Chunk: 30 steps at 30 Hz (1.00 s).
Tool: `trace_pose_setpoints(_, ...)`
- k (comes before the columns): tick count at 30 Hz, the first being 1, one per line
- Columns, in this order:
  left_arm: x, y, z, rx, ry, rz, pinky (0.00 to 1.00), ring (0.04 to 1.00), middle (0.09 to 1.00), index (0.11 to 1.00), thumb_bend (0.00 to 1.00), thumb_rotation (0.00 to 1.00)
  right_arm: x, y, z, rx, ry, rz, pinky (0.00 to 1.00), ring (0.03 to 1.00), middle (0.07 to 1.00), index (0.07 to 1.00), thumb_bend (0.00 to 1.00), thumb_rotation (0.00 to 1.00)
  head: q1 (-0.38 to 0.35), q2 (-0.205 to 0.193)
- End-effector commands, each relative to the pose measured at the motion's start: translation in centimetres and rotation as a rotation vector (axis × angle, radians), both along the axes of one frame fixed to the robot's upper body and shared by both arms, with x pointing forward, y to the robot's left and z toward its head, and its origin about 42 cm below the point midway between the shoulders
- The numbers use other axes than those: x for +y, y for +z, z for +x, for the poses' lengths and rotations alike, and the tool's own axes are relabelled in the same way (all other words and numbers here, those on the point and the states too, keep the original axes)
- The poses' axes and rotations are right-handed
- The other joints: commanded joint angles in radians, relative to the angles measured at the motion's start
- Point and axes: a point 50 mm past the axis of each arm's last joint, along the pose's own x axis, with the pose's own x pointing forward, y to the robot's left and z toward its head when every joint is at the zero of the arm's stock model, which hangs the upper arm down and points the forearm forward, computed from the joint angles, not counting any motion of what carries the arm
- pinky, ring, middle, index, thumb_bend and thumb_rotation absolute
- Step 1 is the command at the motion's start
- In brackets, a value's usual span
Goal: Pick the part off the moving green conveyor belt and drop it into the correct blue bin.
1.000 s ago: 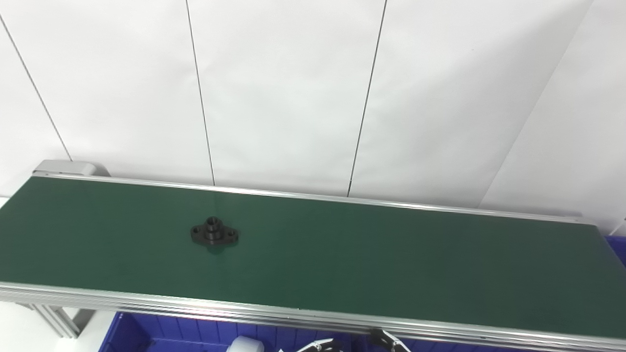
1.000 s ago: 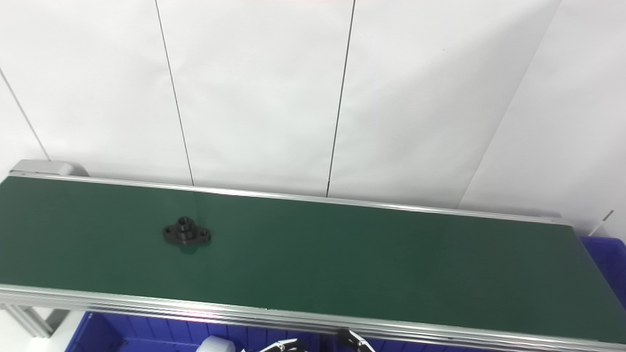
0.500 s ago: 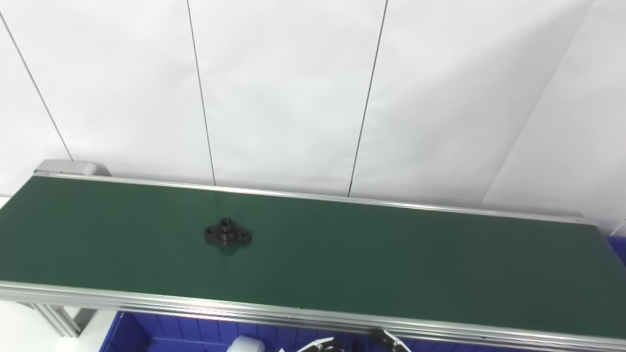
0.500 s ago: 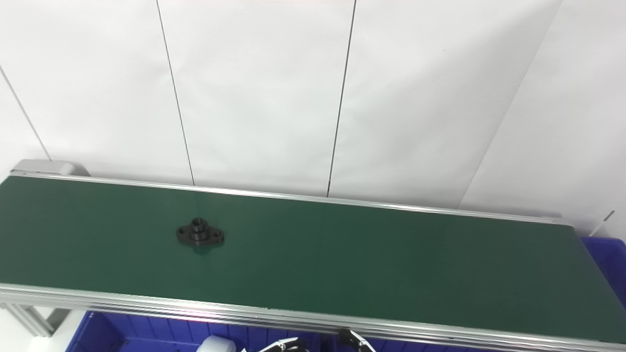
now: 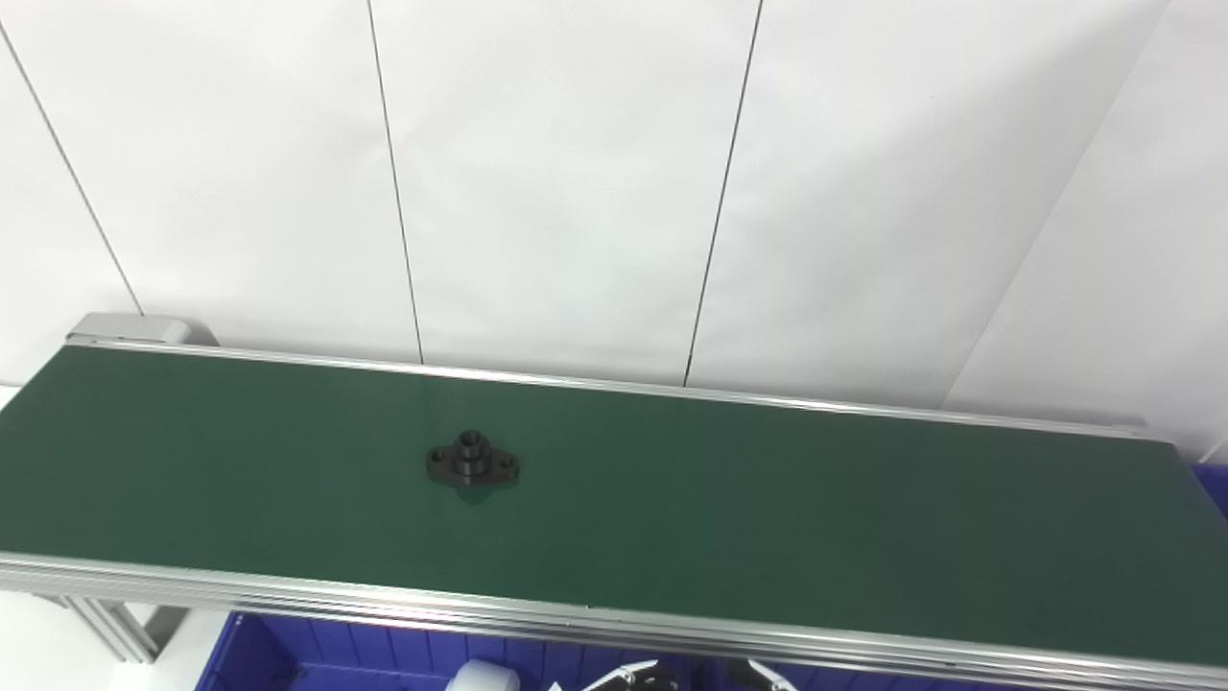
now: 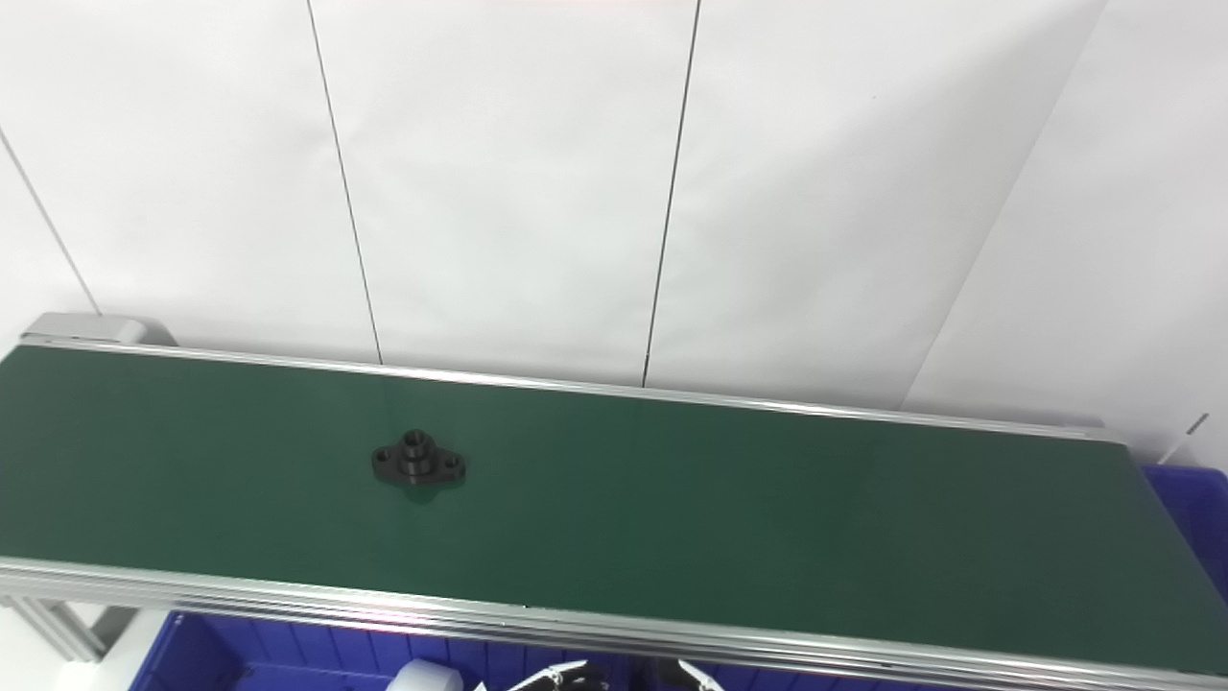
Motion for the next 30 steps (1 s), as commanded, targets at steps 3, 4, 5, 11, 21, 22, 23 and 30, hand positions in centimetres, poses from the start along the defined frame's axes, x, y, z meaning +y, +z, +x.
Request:
trace_pose_setpoints(3, -1.0, 1.2, 0.6, -0.070, 0.003, -0.033, 0.74, 0.804, 0.822, 0.831, 0.76, 0.60, 0.1, 2.6, 0.4, -0.142, 0.007, 0.003, 0.64, 0.766, 0.872, 0.848, 0.80, 1.00, -0.004, -0.001)
trace_pose_setpoints(4, -1.0, 1.2, 0.6, -0.072, 0.003, -0.031, 0.74, 0.805, 0.822, 0.831, 0.76, 0.60, 0.1, 3.1, 0.4, -0.165, 0.014, 0.003, 0.64, 0.767, 0.874, 0.848, 0.80, 1.00, -0.004, -0.001)
trace_pose_setpoints(5, -1.0, 1.3, 0.6, -0.073, 0.003, -0.029, 0.73, 0.806, 0.822, 0.833, 0.76, 0.60, 0.1, 3.6, 0.4, -0.190, 0.021, 0.004, 0.63, 0.763, 0.871, 0.846, 0.79, 1.00, -0.004, -0.001)
trace_pose_setpoints(11, -1.1, 1.3, 0.7, -0.075, 0.000, -0.030, 0.73, 0.809, 0.831, 0.834, 0.75, 0.60, 0.1, 5.7, 0.3, -0.285, 0.011, 0.028, 0.62, 0.745, 0.845, 0.828, 0.79, 1.00, -0.004, 0.000)
trace_pose_setpoints(21, -1.3, 1.2, 1.0, -0.075, -0.004, -0.022, 0.73, 0.811, 0.830, 0.835, 0.74, 0.59, -0.3, 9.8, 5.0, -0.465, -0.011, 0.026, 0.64, 0.744, 0.849, 0.845, 0.86, 1.00, -0.012, -0.008)
trace_pose_setpoints(22, -1.3, 1.2, 1.0, -0.075, -0.003, -0.021, 0.73, 0.812, 0.830, 0.834, 0.74, 0.59, -0.4, 10.1, 5.7, -0.476, -0.004, 0.023, 0.64, 0.748, 0.852, 0.848, 0.87, 1.00, -0.012, -0.008)
trace_pose_setpoints(23, -1.3, 1.2, 1.0, -0.076, -0.001, -0.019, 0.73, 0.812, 0.831, 0.834, 0.75, 0.59, -0.4, 10.6, 6.5, -0.490, 0.005, 0.019, 0.64, 0.752, 0.855, 0.852, 0.87, 1.00, -0.013, -0.009)
trace_pose_setpoints(30, -1.6, 1.2, 1.1, -0.075, 0.001, -0.022, 0.72, 0.805, 0.831, 0.833, 0.75, 0.61, -0.3, 13.3, 11.0, -0.580, 0.028, -0.072, 0.70, 0.792, 0.874, 0.875, 0.91, 0.96, -0.016, -0.010)
